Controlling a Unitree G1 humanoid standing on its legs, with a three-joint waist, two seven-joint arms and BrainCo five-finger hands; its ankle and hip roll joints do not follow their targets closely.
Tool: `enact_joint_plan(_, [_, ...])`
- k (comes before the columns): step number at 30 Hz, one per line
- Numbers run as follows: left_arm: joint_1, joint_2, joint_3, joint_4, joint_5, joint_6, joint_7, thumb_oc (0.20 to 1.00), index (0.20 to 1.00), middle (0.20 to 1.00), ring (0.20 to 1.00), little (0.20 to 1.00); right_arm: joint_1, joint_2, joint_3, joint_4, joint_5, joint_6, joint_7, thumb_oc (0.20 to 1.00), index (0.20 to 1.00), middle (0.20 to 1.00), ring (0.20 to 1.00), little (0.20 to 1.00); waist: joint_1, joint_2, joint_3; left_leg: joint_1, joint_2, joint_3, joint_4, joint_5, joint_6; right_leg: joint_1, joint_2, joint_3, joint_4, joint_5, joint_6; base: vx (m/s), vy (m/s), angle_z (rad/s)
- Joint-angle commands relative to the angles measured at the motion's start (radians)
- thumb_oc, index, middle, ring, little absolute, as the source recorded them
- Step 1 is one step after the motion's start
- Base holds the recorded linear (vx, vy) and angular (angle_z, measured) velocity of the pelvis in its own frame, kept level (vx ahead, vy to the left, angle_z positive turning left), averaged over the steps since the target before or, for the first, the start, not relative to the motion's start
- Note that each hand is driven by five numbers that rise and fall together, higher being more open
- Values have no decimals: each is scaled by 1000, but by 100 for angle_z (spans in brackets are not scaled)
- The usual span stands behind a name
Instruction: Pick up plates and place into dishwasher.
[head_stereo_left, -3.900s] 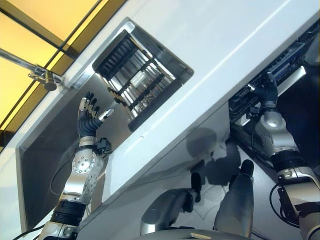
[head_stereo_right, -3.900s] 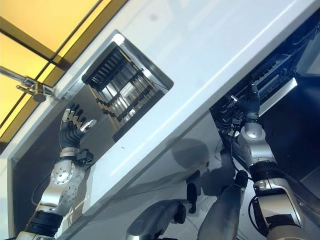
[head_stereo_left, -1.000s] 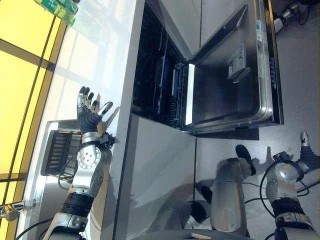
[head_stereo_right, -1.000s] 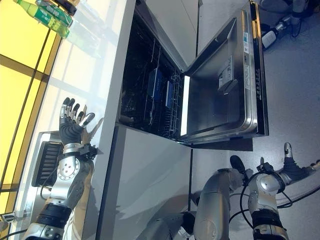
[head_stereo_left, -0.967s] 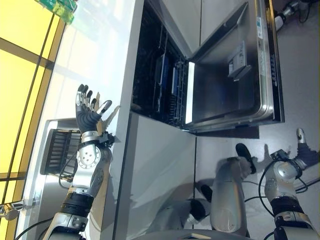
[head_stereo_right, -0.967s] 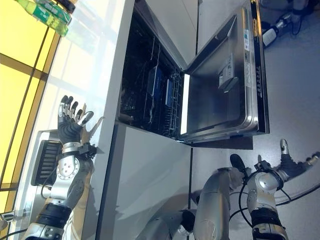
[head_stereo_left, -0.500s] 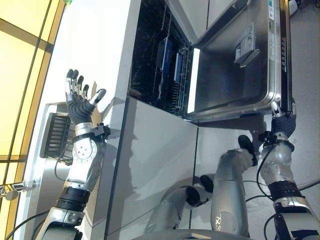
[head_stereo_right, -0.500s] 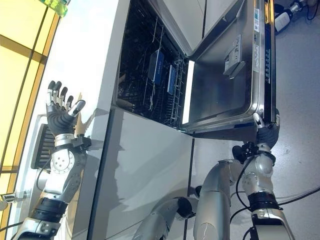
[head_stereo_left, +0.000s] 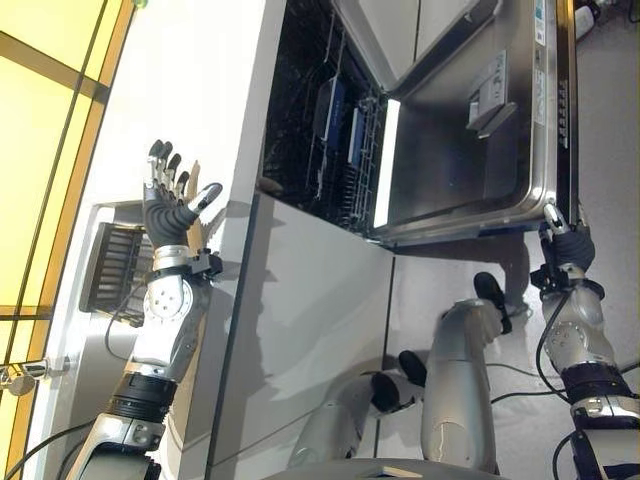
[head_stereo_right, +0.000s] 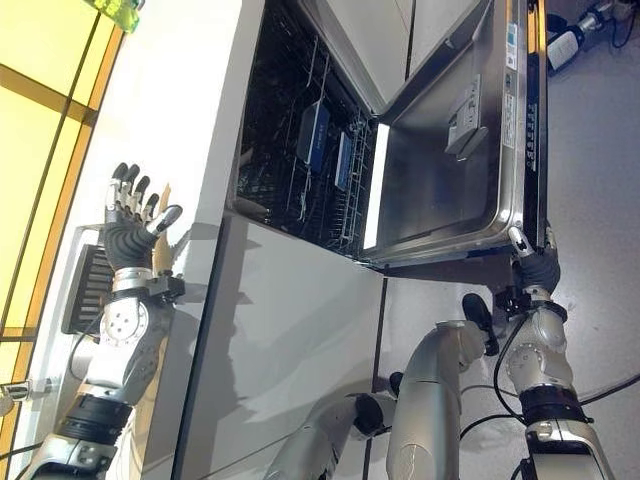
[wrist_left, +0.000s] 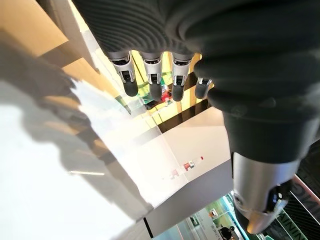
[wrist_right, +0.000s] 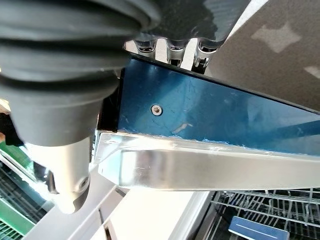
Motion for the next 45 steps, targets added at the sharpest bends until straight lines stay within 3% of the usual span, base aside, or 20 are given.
enact_joint_plan(1, [23,6,40,-60,-48,-8,-13,1000,1000,1000,1000,1000,-231,-20,83,-305,-97,16,140,1000,1000,1000,1000,1000,82,33,110,-8,-11,-83,-10,77,-59,171,-39,-32,-96,-22,-59,94,56,12])
enact_joint_plan(11, [91,-19,66,-81,-30,6,-31,1000,1000,1000,1000,1000,-133,27,97,-398,-150,31,154,1000,1000,1000,1000,1000,181,-53,3,102,-21,-179,-121,121,-59,373,-72,-147,-258,15,-52,74,43,27])
enact_joint_plan(19, [125,-4,105,-90,-10,49,-18,1000,1000,1000,1000,1000,-126,101,137,-393,-170,40,161,1000,1000,1000,1000,1000,275,-141,-82,154,-9,-240,-186,157,-61,504,-77,-257,-340,37,-51,50,3,18])
enact_joint_plan(28, [182,-7,154,-100,40,103,-50,1000,1000,1000,1000,1000,-90,154,138,-369,-144,9,149,1000,1000,1000,1000,1000,358,-234,-191,260,11,-313,-289,181,-57,680,-39,-351,-430,34,-51,125,-5,38])
enact_joint_plan(37, [249,36,218,-115,64,111,-152,1000,1000,1000,1000,1000,-81,229,192,-352,-145,-36,116,1000,1000,1000,1000,1000,438,-334,-217,310,38,-358,-326,184,-56,766,-12,-418,-464,37,-38,55,-72,78])
enact_joint_plan(45, [221,82,225,-136,41,130,-211,1000,1000,1000,1000,1000,-72,263,241,-311,-127,-121,55,1000,1000,1000,1000,1000,461,-379,-212,344,77,-372,-374,198,-57,791,21,-427,-482,44,-25,-52,-118,10])
